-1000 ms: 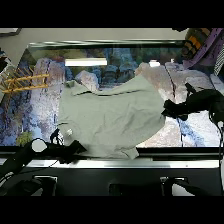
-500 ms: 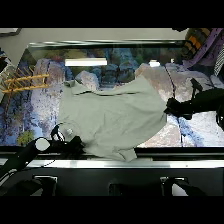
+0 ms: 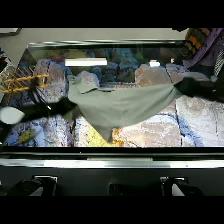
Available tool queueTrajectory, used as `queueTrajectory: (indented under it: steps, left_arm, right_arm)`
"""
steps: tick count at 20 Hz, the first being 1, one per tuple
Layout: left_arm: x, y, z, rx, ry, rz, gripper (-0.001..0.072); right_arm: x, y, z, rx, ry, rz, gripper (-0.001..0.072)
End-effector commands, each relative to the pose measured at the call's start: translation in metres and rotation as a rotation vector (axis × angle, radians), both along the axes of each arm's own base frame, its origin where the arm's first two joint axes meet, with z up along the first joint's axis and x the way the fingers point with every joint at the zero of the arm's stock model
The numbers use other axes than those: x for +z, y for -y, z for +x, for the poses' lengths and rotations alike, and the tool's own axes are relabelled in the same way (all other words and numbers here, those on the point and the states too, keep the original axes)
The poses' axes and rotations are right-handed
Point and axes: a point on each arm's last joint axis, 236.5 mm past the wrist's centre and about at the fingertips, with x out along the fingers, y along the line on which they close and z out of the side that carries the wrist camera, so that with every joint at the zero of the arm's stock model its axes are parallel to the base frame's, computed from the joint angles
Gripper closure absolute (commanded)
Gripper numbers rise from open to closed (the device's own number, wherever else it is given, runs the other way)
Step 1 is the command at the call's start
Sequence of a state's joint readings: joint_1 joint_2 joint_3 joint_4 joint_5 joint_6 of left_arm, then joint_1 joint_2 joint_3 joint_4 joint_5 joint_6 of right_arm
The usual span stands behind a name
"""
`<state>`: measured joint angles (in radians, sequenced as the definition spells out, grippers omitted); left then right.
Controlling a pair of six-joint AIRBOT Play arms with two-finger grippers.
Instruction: Fold the clothes and pants, and hang the long-sleeved shirts on hangers.
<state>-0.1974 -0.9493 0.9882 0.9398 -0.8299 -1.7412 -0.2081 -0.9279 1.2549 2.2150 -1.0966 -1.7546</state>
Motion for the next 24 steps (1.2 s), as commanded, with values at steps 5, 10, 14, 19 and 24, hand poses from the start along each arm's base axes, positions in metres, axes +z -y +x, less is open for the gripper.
queueTrajectory:
  steps: [5, 10, 14, 19, 24]
  left_arm:
    - [0.296, -0.089, -0.07, 0.126, 0.658, 0.272, 0.0694]
    - [0.354, -0.123, -0.154, 0.287, 0.817, 0.28, 0.0694]
    - [0.326, -0.149, -0.142, 0.359, 0.706, 0.376, 0.0694]
    - [0.192, -0.146, -0.024, 0.247, 0.329, 0.495, 0.0694]
    - [-0.018, -0.133, 0.095, 0.069, -0.101, 0.57, 0.0694]
  right_arm:
    - [0.249, -0.025, -0.155, -0.038, 0.706, -0.152, 0.068]
    - [0.276, -0.012, -0.218, -0.176, 0.799, -0.144, 0.068]
    - [0.262, -0.005, -0.184, -0.178, 0.715, -0.113, 0.068]
    - [0.12, 0.011, -0.058, -0.168, 0.083, 0.039, 0.068]
    - [-0.085, 0.031, 0.053, -0.133, -0.463, 0.08, 0.0679]
